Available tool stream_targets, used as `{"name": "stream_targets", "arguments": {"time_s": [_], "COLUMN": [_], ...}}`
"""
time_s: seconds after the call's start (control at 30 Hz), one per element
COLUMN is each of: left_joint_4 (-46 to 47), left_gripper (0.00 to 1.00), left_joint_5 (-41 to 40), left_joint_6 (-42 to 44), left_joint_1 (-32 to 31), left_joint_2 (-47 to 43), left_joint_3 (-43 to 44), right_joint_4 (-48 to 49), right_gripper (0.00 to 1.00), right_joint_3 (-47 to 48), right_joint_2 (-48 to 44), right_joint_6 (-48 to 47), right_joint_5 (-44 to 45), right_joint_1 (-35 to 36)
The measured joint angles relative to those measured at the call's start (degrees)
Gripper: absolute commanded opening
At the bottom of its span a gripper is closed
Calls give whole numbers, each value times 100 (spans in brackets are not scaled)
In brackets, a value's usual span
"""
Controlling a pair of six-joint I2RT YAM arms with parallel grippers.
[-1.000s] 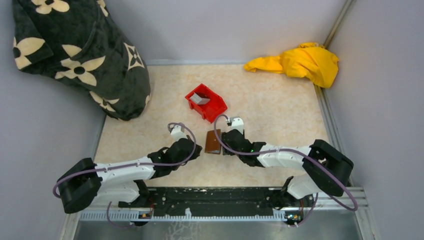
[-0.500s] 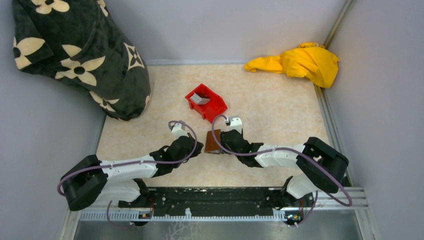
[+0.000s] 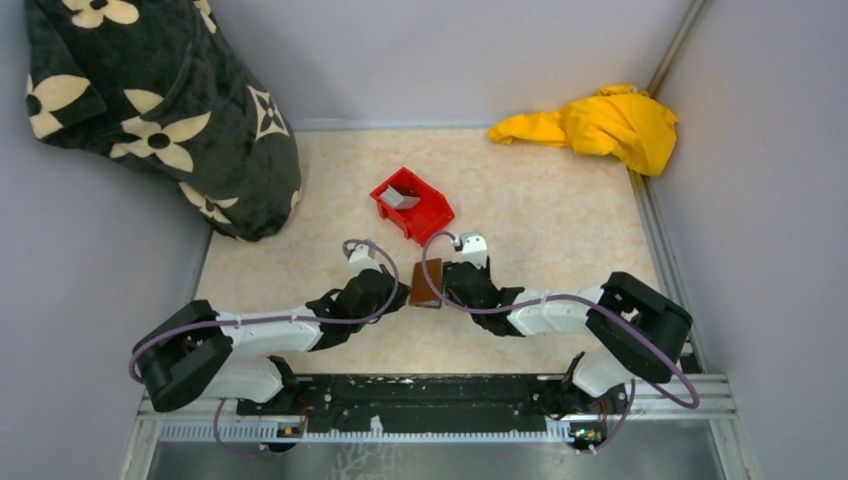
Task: Put the credit cards into the card holder
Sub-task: Close the card holder at the center of the board.
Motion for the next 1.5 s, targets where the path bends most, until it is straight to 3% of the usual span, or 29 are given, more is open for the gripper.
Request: {"name": "stream_targets", "arguments": {"time_s": [0.57, 0.93, 1.5], "left_joint_4": [328, 400, -120], "left_gripper": [3, 6, 6], "left_joint_5": [363, 822, 1285], "left_joint_6": [289, 428, 326], "left_joint_1": [22, 22, 22], "left_joint_2": [190, 820, 1488], "left_joint_3": [175, 592, 1064], "right_joint_4": [-61, -144, -376], "right_gripper": [55, 55, 54], "right_joint_3": [0, 0, 4], "right_joint_2": [0, 0, -116], "right_joint_6": [127, 175, 221], "right_joint_5": [299, 297, 275], "right_joint_1": [0, 0, 0]}}
